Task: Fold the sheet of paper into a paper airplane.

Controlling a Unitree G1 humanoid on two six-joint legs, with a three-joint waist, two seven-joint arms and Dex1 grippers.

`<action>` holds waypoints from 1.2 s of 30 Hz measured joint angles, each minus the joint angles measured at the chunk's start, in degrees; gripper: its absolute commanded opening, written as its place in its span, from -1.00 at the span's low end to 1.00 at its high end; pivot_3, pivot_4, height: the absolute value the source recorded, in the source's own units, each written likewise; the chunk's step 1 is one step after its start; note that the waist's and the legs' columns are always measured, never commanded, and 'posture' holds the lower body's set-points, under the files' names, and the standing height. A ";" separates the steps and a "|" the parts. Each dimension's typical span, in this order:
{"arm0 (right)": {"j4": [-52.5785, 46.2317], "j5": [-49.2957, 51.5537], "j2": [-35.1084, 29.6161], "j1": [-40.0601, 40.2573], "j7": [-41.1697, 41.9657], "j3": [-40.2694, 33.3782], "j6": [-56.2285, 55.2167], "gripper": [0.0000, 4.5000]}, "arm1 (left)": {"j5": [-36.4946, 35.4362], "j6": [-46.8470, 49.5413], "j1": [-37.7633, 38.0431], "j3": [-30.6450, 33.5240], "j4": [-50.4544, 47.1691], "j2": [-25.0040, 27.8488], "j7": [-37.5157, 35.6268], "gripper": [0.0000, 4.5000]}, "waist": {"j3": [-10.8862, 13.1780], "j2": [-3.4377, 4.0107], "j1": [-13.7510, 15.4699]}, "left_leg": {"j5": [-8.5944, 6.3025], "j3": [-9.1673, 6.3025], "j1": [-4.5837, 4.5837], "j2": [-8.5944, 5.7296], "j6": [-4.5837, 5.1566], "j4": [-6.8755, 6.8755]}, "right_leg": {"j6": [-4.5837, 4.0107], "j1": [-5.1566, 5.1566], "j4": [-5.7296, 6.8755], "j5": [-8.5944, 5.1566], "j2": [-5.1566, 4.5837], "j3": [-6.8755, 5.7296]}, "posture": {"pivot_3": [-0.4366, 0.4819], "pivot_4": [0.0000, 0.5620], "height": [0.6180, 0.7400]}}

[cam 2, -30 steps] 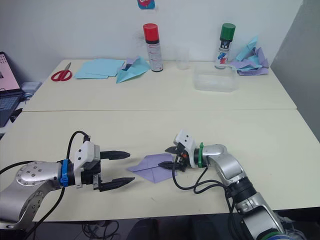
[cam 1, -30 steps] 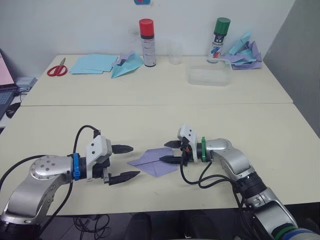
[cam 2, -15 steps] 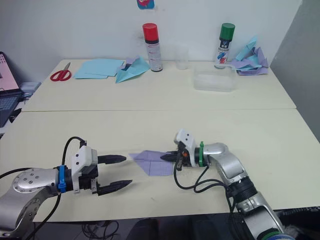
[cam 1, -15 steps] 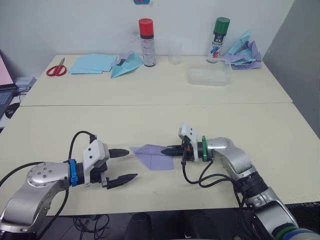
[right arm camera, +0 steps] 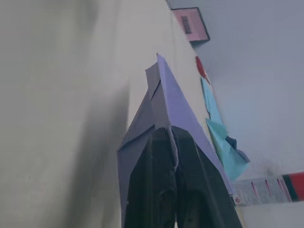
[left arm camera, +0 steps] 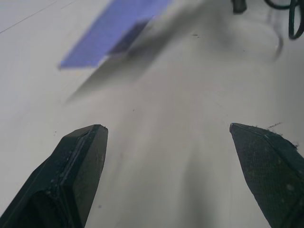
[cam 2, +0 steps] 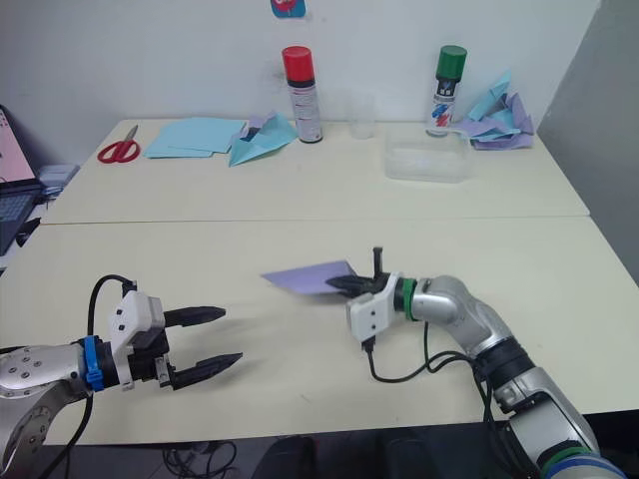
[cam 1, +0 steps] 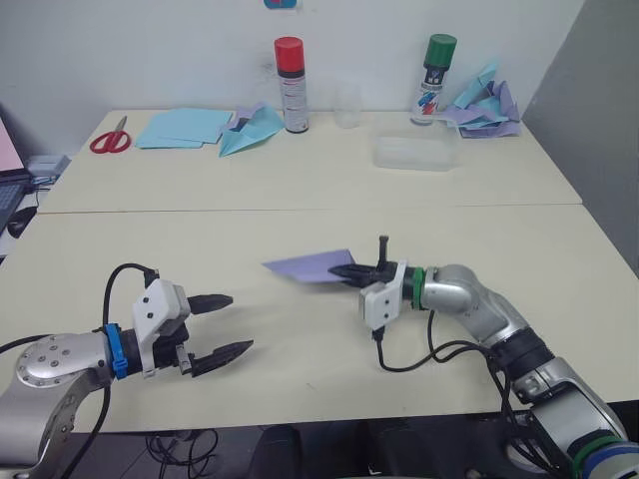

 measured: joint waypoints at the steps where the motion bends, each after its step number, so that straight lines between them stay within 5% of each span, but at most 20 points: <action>1: 0.29 0.06 0.00 0.46 -0.09 0.21 -0.77 -0.45 | 0.00 0.00 0.00 -0.03 -0.01 -0.01 0.11 1.00 | 0.00 0.00 0.01 | 0.00 0.00 0.00 0.00 0.00 0.00 | 0.00 0.02 0.00 0.00 -0.01 0.00 | -0.05 -0.47 1.00; 6: 0.18 6.01 -3.70 1.49 4.18 1.66 -5.26 0.30 | 0.02 0.00 -0.42 -0.18 -0.08 -0.57 0.95 1.00 | 0.00 0.00 0.12 | 0.00 -0.02 0.05 -0.02 0.00 0.11 | 0.02 0.15 0.00 0.01 -0.06 -0.02 | -0.05 -0.47 1.00; 11: -6.70 32.22 -9.21 6.23 21.65 1.67 4.23 0.98 | -0.49 3.09 -5.20 -0.89 0.37 -3.09 4.92 1.00 | 0.03 -0.04 0.69 | 0.00 -0.14 0.13 0.01 0.02 0.23 | 0.08 0.32 0.04 0.06 -0.07 -0.12 | -0.05 -0.47 1.00; 13: -10.55 38.64 -10.37 6.72 25.51 0.96 11.00 0.98 | -0.48 3.88 -8.15 -1.94 0.89 -3.88 6.07 1.00 | 0.03 -0.02 0.91 | 0.00 -0.15 0.17 0.01 0.02 0.23 | 0.14 0.34 0.08 0.10 -0.07 -0.10 | -0.05 -0.47 1.00; 15: -15.33 45.22 -10.83 6.96 27.20 -1.19 23.01 1.00 | -0.10 4.16 -12.13 -4.50 2.03 -5.80 7.41 0.79 | 0.03 -0.02 1.01 | 0.00 -0.14 0.17 0.00 0.02 0.28 | 0.18 0.34 0.12 0.15 -0.06 -0.09 | -0.05 -0.47 1.00; 19: -22.05 53.14 -7.56 4.96 22.42 -6.00 45.15 1.00 | 3.37 4.15 -18.13 -11.96 6.69 -10.47 10.25 0.21 | 0.03 -0.03 1.05 | 0.00 -0.15 0.15 -0.02 0.02 0.30 | 0.23 0.33 0.12 0.20 0.00 -0.08 | -0.05 -0.47 1.00; 28: -29.03 52.98 -5.23 7.78 16.25 -8.39 62.77 1.00 | 9.94 1.86 -21.52 -20.05 14.67 -15.53 12.19 -0.99 | 0.03 -0.03 1.46 | 0.00 -0.11 -0.01 -0.03 0.02 0.27 | 0.24 0.22 -0.01 0.19 0.02 -0.05 | -0.05 -0.47 1.00; 36: -32.80 59.66 -1.15 10.13 8.83 -14.93 83.81 1.00 | 14.95 -1.74 -22.31 -24.88 18.17 -16.03 11.88 -0.99 | -0.02 -0.05 1.40 | 0.01 -0.12 0.08 -0.04 0.02 0.33 | 0.37 0.32 0.03 0.31 0.02 -0.03 | -0.05 -0.47 1.00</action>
